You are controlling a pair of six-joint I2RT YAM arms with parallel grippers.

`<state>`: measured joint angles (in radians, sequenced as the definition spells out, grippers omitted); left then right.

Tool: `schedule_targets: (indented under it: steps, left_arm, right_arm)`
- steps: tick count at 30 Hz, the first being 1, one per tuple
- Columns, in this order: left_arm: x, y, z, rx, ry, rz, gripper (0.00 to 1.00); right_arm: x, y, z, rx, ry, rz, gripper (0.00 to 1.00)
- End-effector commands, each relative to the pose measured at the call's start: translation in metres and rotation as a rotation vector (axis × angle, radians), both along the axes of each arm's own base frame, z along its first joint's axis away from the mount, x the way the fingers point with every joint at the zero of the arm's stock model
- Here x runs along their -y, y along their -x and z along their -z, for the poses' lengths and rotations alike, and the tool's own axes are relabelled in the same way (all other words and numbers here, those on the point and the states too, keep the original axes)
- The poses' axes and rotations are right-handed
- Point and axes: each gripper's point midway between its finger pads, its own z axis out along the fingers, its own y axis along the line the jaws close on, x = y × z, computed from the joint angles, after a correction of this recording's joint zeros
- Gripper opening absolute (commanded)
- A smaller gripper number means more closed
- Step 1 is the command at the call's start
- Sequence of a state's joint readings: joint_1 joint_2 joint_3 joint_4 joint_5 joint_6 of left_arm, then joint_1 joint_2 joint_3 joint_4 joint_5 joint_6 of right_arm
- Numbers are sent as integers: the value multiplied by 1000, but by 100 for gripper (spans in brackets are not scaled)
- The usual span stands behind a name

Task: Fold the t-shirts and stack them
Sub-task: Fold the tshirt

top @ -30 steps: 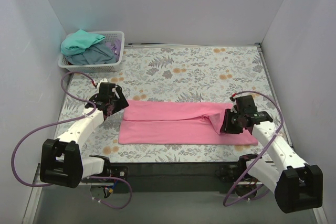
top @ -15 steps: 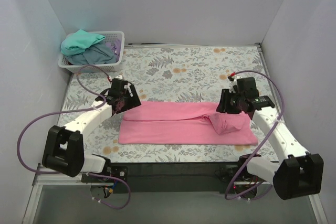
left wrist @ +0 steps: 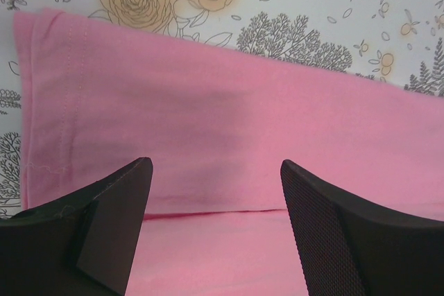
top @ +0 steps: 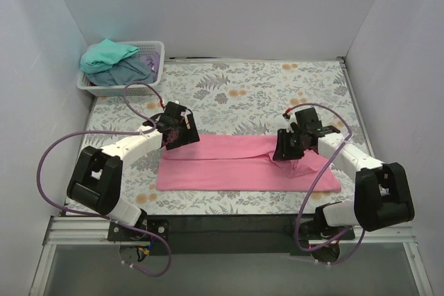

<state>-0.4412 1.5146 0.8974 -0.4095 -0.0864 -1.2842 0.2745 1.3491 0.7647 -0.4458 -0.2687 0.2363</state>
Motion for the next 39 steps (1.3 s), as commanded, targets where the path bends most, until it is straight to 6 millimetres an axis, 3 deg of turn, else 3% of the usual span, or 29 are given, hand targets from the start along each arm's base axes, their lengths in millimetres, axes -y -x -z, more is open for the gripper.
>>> schedule_targets:
  steps: [1,5,9,12,13,16,18,19,23,26,30,32,33,35,36,37,39]
  left_arm:
    - [1,8,-2,4,1,1,74]
    - [2,14,-1,-5,5,4,74]
    - [10,12,-4,-9,21,16,73]
    - [14,8,-5,-19,11,27,74]
    - [15,6,-5,-20,7,27,74]
    - [15,-6,-9,2,-10,12,74]
    - [12,-10,-2,-13,-44,1,74]
    - [12,-14,-1,-17,-54,-5,74]
    - [-12,-5,28,-121,-164,-96,72]
    - [-30,1,45,-185,-176,-160,71]
    - [-64,-3,54,-224,-147,-260,71]
    - [-75,-3,57,-243,-143,-279,70]
    - [-86,-7,57,-247,-139,-307,70]
    - [-96,-11,58,-252,-146,-320,70]
    - [-104,-16,56,-247,-146,-339,70]
    - [-109,-18,56,-245,-152,-346,70]
    - [-112,-24,52,-229,-155,-353,70]
  right_arm:
    - [-14,35,-4,-44,-62,-65,45]
    - [-29,81,-6,-138,-141,-140,46]
    - [-40,110,-14,-204,-212,-227,46]
    - [-32,85,-31,-94,-128,-198,46]
    - [-20,61,-40,12,-40,-136,46]
    - [11,23,-57,148,99,15,50]
    - [30,-2,-66,206,146,116,52]
    - [49,-14,-67,227,189,190,52]
    - [79,-39,-62,239,192,316,52]
    - [99,-52,-46,238,197,406,53]
    - [102,-69,-5,181,161,456,53]
    - [89,-84,0,183,96,420,52]
    - [85,-87,14,144,88,406,52]
    - [75,-106,13,156,44,371,52]
    - [74,-108,26,118,48,362,52]
    - [72,-121,20,139,44,345,52]
    - [72,-127,30,115,52,325,52]
